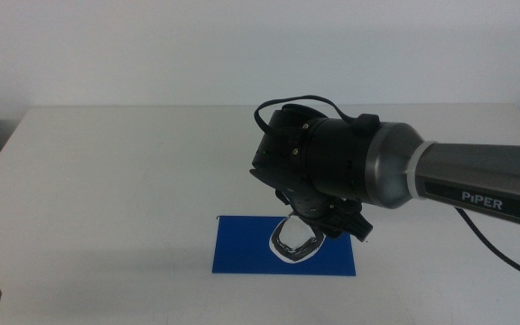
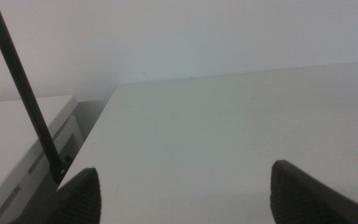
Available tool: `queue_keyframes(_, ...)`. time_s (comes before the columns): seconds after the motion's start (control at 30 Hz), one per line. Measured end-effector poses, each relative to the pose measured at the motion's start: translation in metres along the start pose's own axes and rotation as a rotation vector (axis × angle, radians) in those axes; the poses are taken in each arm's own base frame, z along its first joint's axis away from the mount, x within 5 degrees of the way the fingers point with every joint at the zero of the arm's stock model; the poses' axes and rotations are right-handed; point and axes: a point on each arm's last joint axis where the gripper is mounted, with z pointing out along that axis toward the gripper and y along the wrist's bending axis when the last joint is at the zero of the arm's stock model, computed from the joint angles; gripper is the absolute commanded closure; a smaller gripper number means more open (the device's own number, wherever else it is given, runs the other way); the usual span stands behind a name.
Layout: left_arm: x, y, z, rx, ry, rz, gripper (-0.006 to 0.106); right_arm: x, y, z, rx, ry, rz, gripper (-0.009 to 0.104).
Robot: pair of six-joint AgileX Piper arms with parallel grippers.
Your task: Use one arm to grab the shoe from the table and place it on the mat.
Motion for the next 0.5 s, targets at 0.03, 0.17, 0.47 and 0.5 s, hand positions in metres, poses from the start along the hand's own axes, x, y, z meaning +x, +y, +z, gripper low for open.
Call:
queue_keyframes(0.03, 0.0000, 0.0000, 0.0000, 0.000, 0.000, 0.000, 0.007, -0.0003, 0.0001, 0.0000, -0.001, -0.003, -0.002, 0.096)
queue_keyframes(0.17, 0.0000, 0.0000, 0.0000, 0.000, 0.000, 0.000, 0.007, -0.0017, 0.0005, 0.0000, -0.006, -0.018, -0.011, 0.096)
queue_keyframes(0.47, 0.0000, 0.0000, 0.0000, 0.000, 0.000, 0.000, 0.007, -0.0036, -0.0026, -0.0001, 0.028, -0.039, -0.012, 0.096)
queue_keyframes(0.5, 0.0000, 0.0000, 0.0000, 0.000, 0.000, 0.000, 0.007, -0.0040, -0.0036, -0.0002, 0.040, -0.043, -0.004, 0.096)
